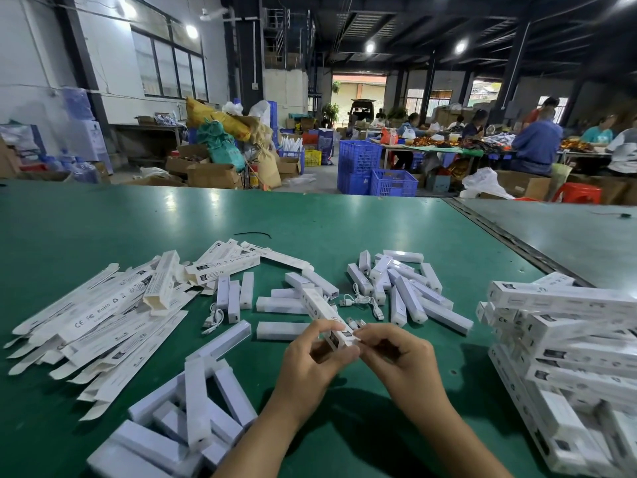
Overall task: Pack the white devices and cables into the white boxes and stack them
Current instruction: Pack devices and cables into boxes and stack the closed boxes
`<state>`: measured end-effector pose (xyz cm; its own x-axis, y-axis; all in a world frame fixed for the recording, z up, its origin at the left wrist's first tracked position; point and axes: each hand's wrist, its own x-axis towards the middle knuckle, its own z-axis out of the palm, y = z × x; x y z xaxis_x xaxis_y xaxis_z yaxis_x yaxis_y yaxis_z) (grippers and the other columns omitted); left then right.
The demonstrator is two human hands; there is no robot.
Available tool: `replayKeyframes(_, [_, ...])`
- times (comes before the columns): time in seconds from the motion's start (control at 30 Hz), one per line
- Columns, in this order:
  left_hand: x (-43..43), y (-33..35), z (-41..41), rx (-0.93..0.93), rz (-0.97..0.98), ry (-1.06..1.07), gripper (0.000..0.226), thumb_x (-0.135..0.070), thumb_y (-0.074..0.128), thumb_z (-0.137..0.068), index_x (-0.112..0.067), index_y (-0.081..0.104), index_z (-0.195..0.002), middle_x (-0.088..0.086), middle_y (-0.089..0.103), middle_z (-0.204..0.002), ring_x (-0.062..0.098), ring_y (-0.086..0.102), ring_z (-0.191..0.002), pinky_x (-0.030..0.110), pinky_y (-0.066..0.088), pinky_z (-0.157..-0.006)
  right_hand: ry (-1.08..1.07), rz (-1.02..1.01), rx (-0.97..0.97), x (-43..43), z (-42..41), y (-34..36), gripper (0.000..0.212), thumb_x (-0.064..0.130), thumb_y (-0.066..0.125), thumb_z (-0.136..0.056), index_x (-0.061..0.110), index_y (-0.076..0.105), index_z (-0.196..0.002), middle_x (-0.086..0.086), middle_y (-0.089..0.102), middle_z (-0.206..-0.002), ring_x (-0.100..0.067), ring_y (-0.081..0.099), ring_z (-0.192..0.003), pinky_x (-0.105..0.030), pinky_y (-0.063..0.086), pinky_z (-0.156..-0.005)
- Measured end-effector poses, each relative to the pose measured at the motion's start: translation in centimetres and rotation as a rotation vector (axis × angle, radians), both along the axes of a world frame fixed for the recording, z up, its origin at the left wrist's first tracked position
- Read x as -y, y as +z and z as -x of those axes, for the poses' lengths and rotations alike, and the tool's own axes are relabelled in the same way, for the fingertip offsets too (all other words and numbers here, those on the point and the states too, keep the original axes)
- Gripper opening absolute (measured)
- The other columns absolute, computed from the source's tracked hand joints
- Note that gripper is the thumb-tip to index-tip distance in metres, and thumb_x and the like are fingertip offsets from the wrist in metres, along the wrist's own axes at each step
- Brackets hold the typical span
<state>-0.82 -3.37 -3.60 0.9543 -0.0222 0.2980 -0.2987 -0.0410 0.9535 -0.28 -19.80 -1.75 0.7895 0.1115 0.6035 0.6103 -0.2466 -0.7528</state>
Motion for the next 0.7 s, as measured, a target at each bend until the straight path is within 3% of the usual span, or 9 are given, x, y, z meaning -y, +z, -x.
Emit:
replayKeyframes(0.1, [0.09,0.29,0.19,0.011,0.029,-0.047,0.042,-0.057,0.081,-0.069,-0.04,0.065,-0.103,0.002,0.076,-0.091,0.015,0.072,-0.086,0.027,0.057,-0.074,0.059,0.049,-0.005,0.31,0.02,0.33,0.017,0.012,0.076,-0.08,0.019,0.077,-0.095,0.004,0.069,-0.101,-0.011,0.07,-0.091,-0.022,0.057,-0.08])
replayKeyframes(0.2, [0.46,0.66,0.43,-0.013,0.074,-0.057,0.034,-0.064,0.071,-0.078,-0.038,0.068,-0.101,-0.002,0.075,-0.094,0.018,0.073,-0.088,0.029,0.059,-0.076,0.054,0.077,0.028,0.35,0.03,0.55,0.017,0.022,0.075,-0.076,0.015,0.079,-0.09,0.007,0.069,-0.102,-0.007,0.07,-0.091,-0.018,0.055,-0.08])
replayKeyframes(0.33, [0.67,0.95,0.1,-0.083,0.206,-0.003,0.015,-0.04,0.061,-0.086,-0.028,0.072,-0.087,0.003,0.07,-0.075,0.017,0.069,-0.071,0.027,0.058,-0.065,0.105,0.093,0.018,-0.09,0.13,0.26,0.019,0.024,0.077,-0.074,0.012,0.079,-0.089,0.006,0.07,-0.101,-0.009,0.071,-0.091,-0.022,0.057,-0.081])
replayKeyframes(0.47, [0.64,0.68,-0.29,-0.199,0.261,-0.033,0.019,-0.04,0.071,-0.079,-0.024,0.071,-0.09,0.014,0.073,-0.087,0.027,0.07,-0.074,0.038,0.058,-0.065,0.076,0.09,0.024,-0.09,-0.07,0.31,0.012,0.019,0.08,-0.074,0.018,0.079,-0.086,0.012,0.072,-0.092,-0.01,0.071,-0.086,-0.025,0.058,-0.08])
replayKeyframes(0.53, [0.58,0.66,-0.4,-0.228,0.284,-0.059,0.02,-0.037,0.072,-0.078,-0.022,0.071,-0.09,0.014,0.074,-0.089,0.027,0.072,-0.073,0.037,0.058,-0.063,0.069,0.091,-0.008,-0.17,0.0,0.38,0.021,0.016,0.082,-0.074,0.025,0.075,-0.092,0.014,0.072,-0.091,-0.009,0.071,-0.085,-0.027,0.059,-0.078])
replayKeyframes(0.63, [0.69,0.77,-0.46,-0.253,0.32,-0.108,0.013,-0.031,0.069,-0.084,-0.02,0.071,-0.092,0.016,0.074,-0.088,0.026,0.071,-0.07,0.034,0.056,-0.059,0.024,0.062,-0.042,-0.31,0.19,0.45,0.036,0.029,0.081,-0.071,0.035,0.066,-0.102,0.016,0.07,-0.09,-0.007,0.069,-0.085,-0.021,0.057,-0.079])
replayKeyframes(0.7, [0.73,0.79,-0.46,-0.27,0.333,-0.118,0.01,-0.022,0.063,-0.092,-0.021,0.072,-0.088,0.014,0.073,-0.086,0.023,0.07,-0.067,0.033,0.056,-0.057,-0.001,0.067,-0.006,-0.38,0.16,0.52,0.033,0.035,0.08,-0.067,0.037,0.066,-0.097,0.017,0.068,-0.092,-0.006,0.068,-0.084,-0.019,0.055,-0.077])
